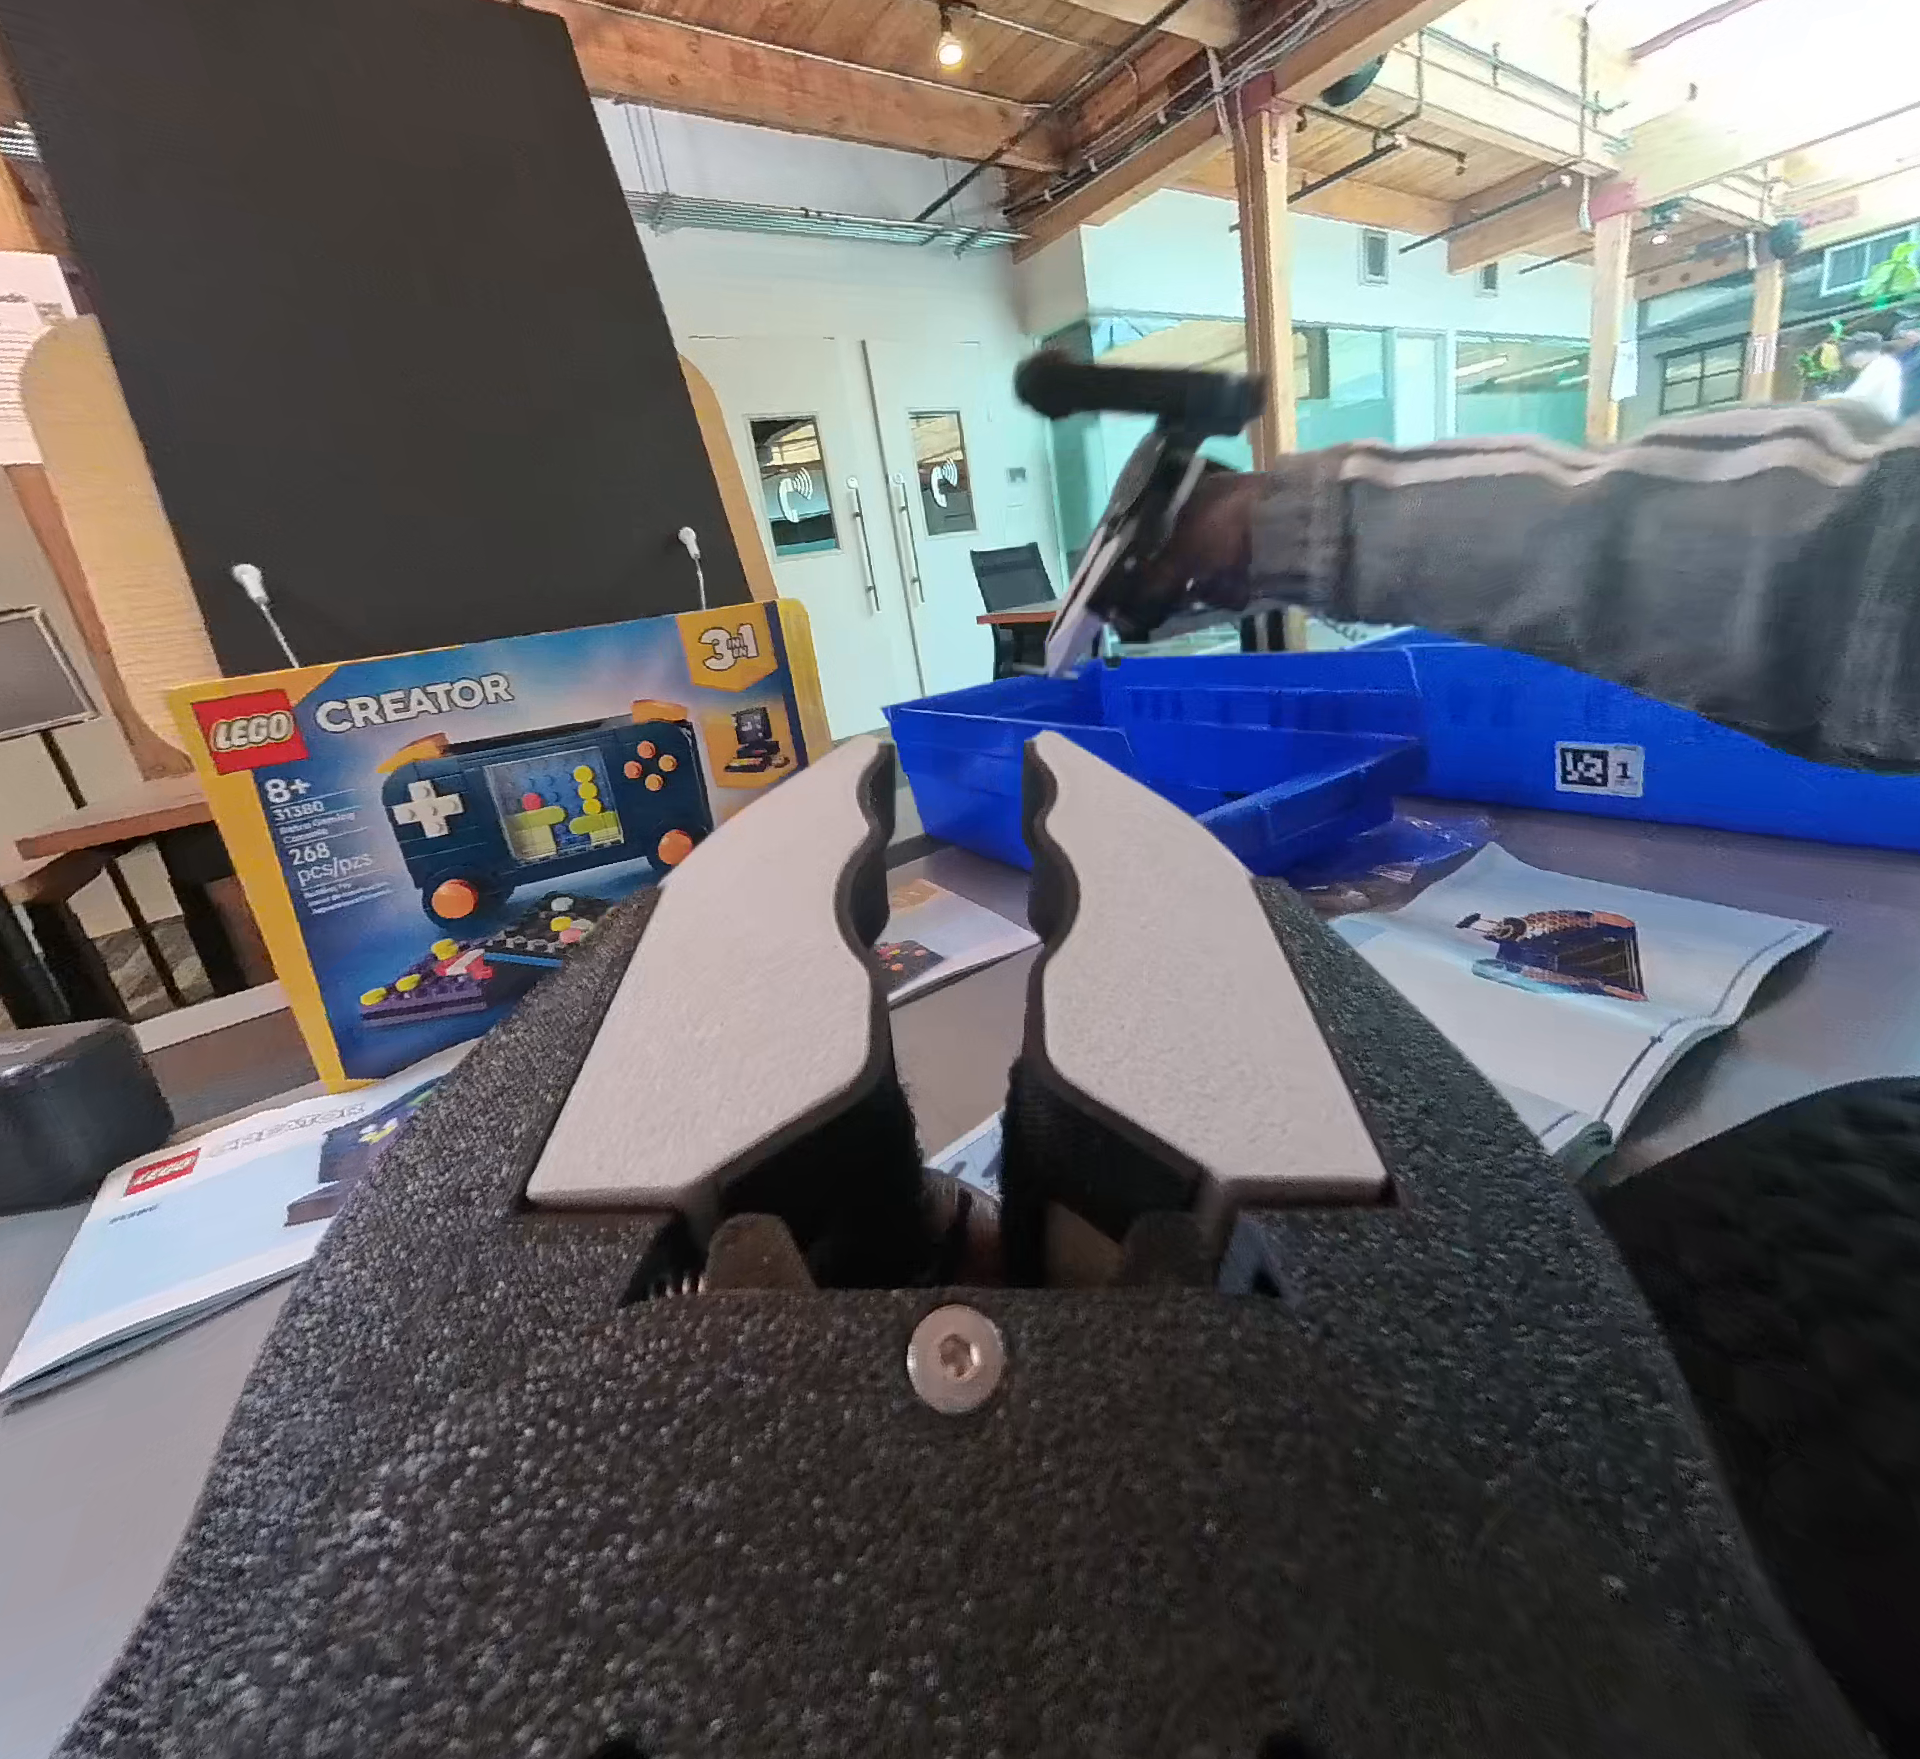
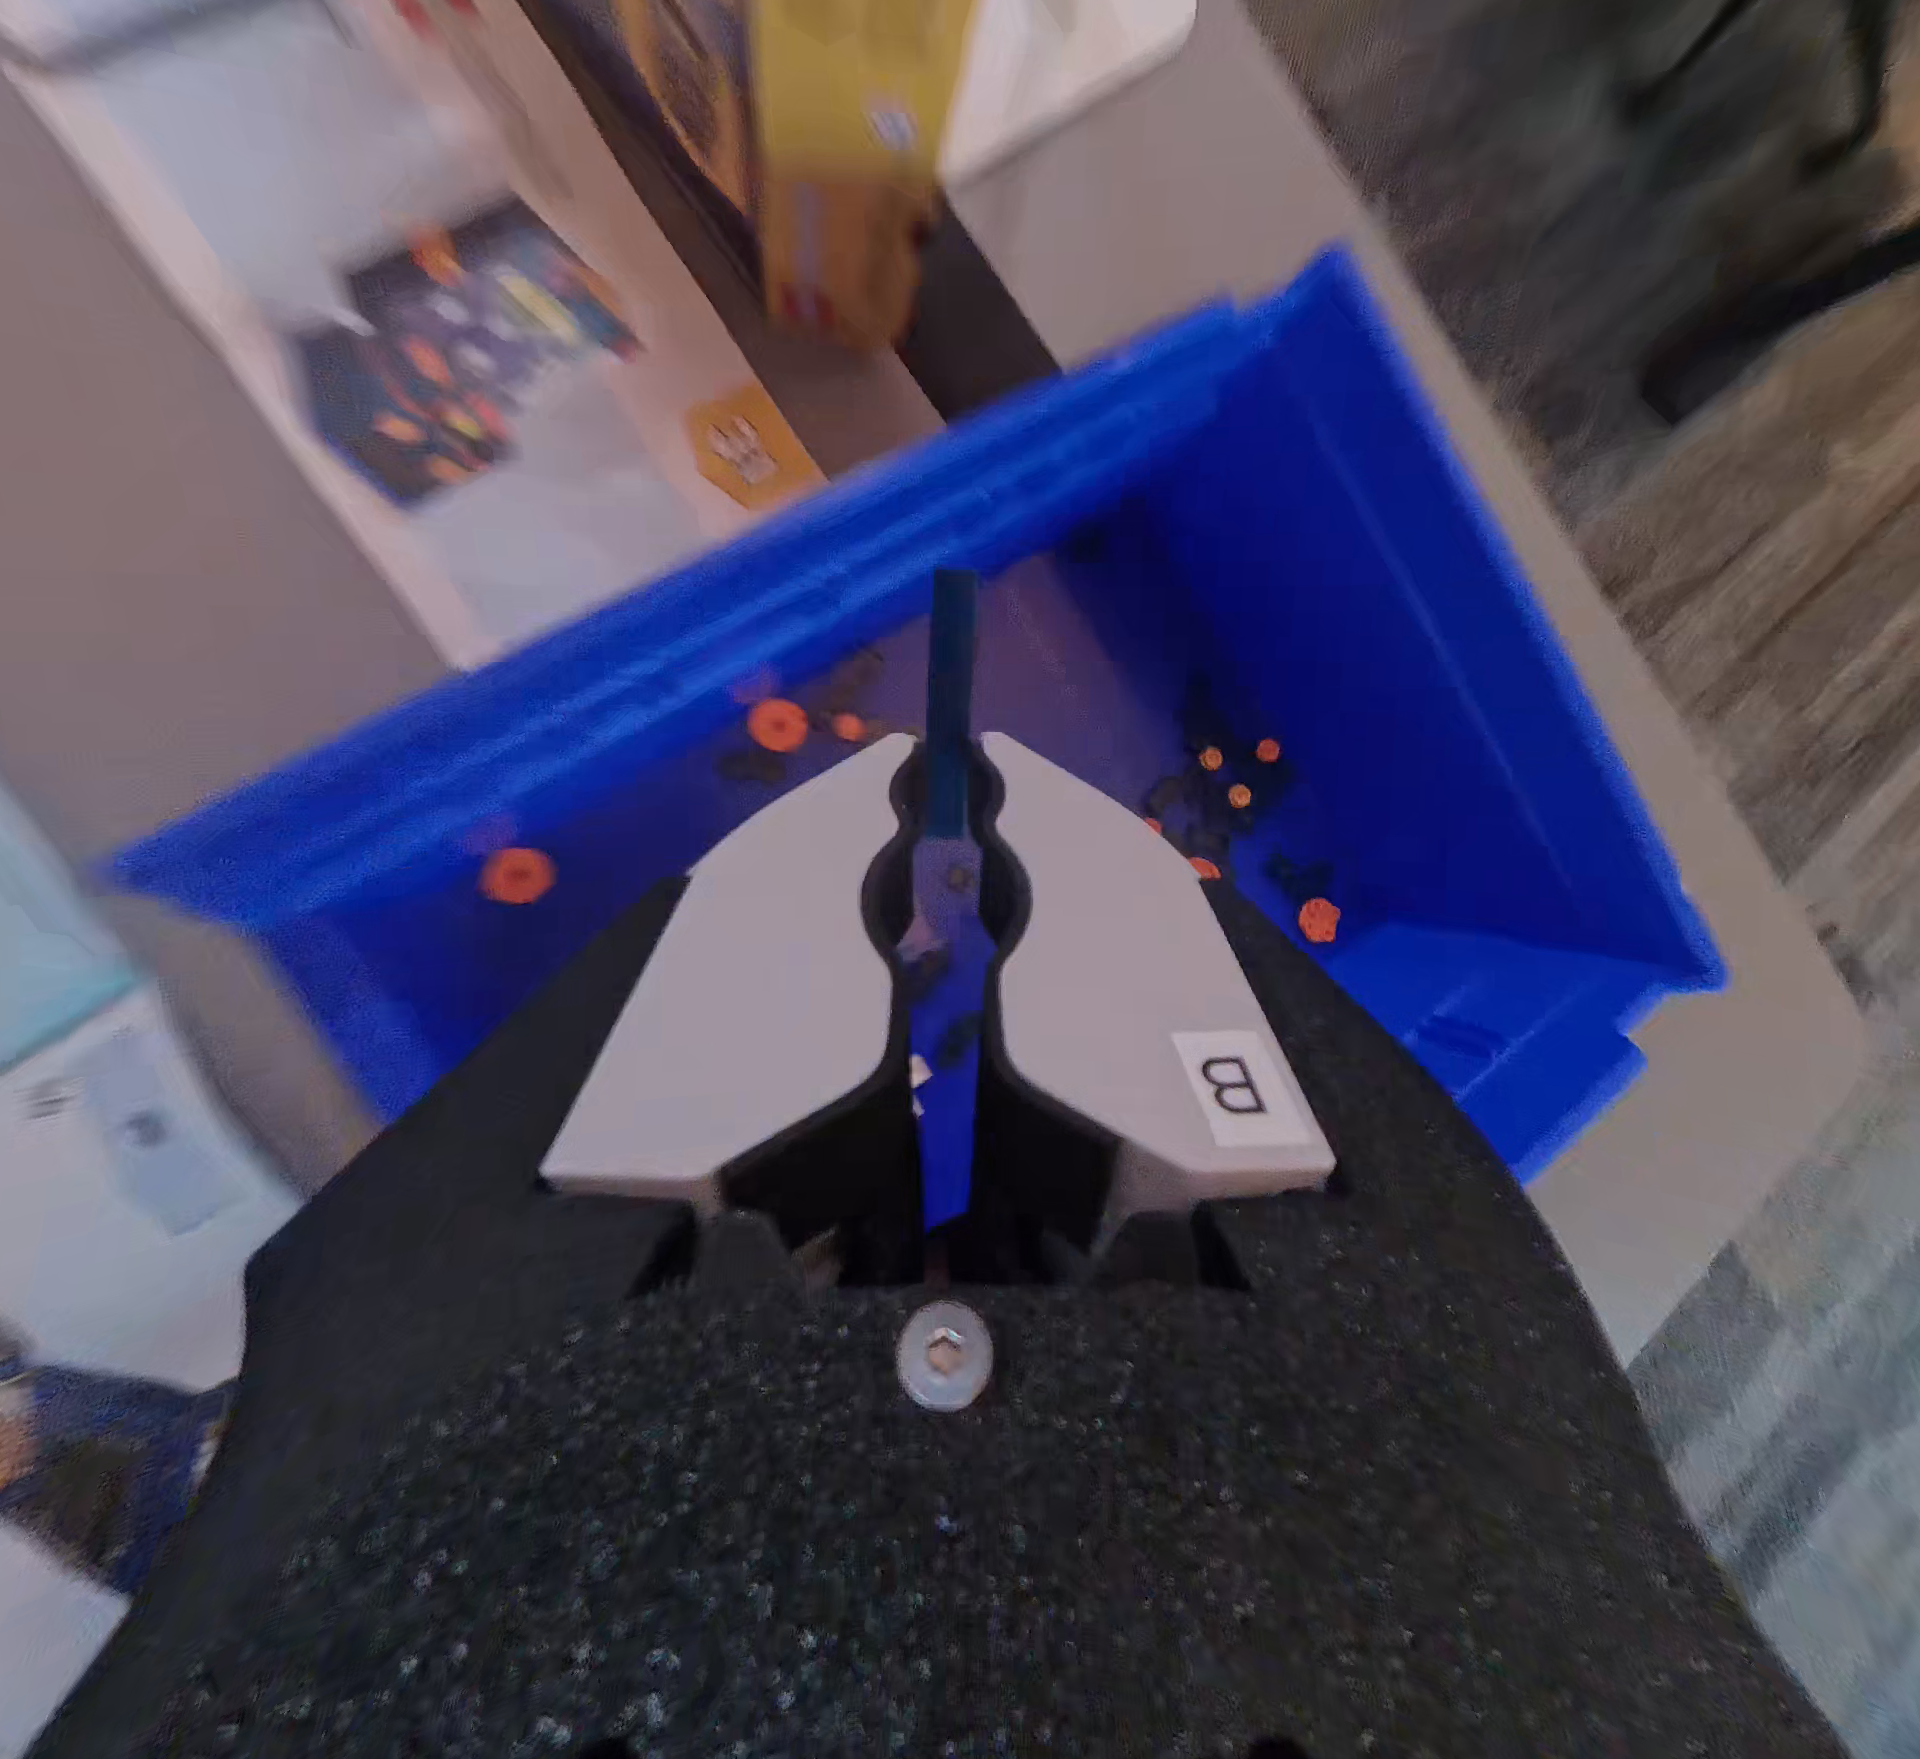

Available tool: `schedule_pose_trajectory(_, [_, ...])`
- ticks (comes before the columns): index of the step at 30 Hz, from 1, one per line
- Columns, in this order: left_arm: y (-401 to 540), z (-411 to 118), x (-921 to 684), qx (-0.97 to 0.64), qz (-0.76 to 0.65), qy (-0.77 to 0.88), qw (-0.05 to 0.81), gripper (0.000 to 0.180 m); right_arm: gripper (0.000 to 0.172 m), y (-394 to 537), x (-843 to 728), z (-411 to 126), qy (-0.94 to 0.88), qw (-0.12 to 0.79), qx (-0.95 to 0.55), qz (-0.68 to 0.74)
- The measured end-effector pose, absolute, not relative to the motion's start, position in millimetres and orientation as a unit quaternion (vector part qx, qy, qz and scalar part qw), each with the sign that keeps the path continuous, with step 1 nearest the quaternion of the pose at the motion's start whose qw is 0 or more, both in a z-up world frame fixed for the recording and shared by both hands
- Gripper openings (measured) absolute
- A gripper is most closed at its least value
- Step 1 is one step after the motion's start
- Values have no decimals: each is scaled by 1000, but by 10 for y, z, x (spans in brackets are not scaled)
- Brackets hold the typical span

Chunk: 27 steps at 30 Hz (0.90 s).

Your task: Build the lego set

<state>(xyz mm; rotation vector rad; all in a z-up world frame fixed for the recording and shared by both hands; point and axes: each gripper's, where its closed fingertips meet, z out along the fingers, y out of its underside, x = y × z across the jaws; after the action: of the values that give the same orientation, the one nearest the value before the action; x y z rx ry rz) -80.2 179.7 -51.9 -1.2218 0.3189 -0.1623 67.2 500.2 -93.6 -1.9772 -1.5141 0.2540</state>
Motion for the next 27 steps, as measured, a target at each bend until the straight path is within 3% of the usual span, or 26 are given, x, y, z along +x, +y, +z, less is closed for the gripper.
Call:
schedule_pose_trajectory(4, [1768,-451,-901,-570,-72,125,809,22,7,4128,555,-300,-590,391,-686,170])
schedule_pose_trajectory(7, [1720,-483,-908,-612,-116,128,772,24,7,3329,433,-214,-616,393,-638,240])
schedule_pose_trajectory(11, [1561,-696,-1054,-694,-108,167,692,29,7,2575,310,-477,-629,363,-617,303])
schedule_pose_trajectory(17, [1315,-1081,-1376,-780,-87,195,589,35,7,2272,217,-945,-573,340,-648,369])
schedule_pose_trajectory(22, [1263,-1321,-1201,-798,-87,241,546,34,7,2173,228,-1172,-520,341,-670,405])
schedule_pose_trajectory(27, [1337,-1461,-974,-802,-81,297,511,34,7,1936,36,-1594,-558,258,-674,409])
